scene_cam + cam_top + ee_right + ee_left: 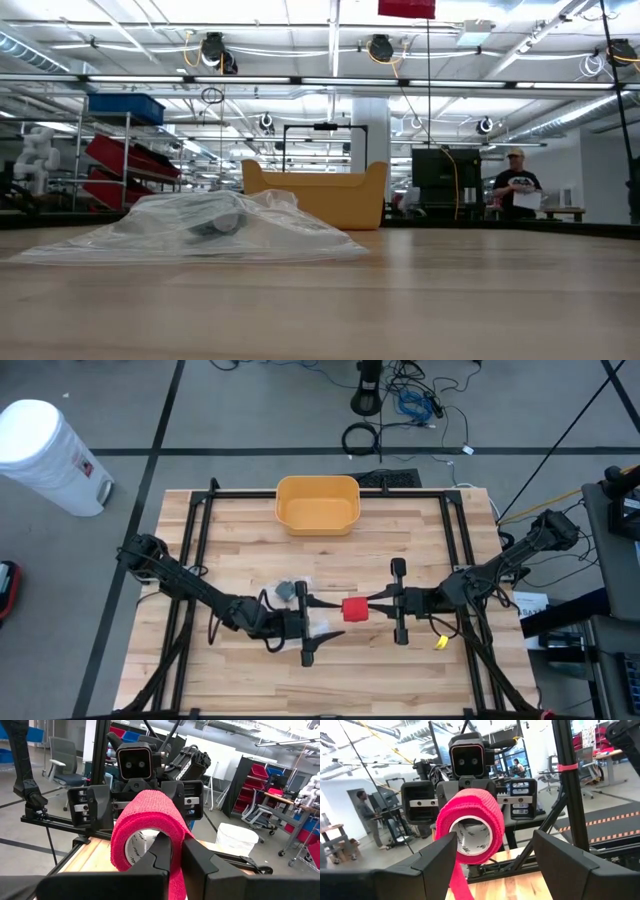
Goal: Roll bandage
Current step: Roll the red bandage
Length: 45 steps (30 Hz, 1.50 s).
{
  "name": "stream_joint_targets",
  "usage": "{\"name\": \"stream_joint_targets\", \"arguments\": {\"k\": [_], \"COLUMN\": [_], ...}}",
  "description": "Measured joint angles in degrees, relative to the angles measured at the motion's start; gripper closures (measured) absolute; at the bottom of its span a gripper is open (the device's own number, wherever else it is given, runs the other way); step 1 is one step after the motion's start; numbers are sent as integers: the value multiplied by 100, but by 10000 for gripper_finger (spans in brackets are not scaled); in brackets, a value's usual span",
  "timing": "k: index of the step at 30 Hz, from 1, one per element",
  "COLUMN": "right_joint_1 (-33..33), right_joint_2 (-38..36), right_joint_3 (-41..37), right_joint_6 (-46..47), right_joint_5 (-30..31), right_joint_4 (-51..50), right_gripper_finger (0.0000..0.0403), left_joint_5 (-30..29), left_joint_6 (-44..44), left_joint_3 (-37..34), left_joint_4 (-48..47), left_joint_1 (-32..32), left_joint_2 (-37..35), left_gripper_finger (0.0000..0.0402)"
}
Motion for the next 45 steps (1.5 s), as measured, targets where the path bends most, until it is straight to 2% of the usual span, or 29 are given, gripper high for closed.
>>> {"name": "stream_joint_targets", "arguments": {"k": [20, 27, 35, 39, 45], "right_joint_1": [0, 0, 0, 0, 2], "right_joint_2": [0, 0, 0, 0, 0], "right_joint_3": [0, 0, 0, 0, 0], "right_joint_6": [44, 32, 41, 49, 46], "right_joint_5": [-2, -6, 11, 11, -20], "right_joint_4": [-2, 7, -4, -7, -13], "right_gripper_finger": [385, 385, 385, 385, 385], "left_joint_5": [121, 48, -50, -27, 311], "left_joint_6": [-222, 42, 137, 139, 142], "left_joint_3": [72, 421, 433, 433, 433], "left_joint_4": [86, 10, 28, 31, 11], "left_joint_1": [-28, -22, -6, 55, 128], "left_joint_2": [140, 467, 496, 496, 496], "left_gripper_finger": [135, 135, 136, 155, 196]}}
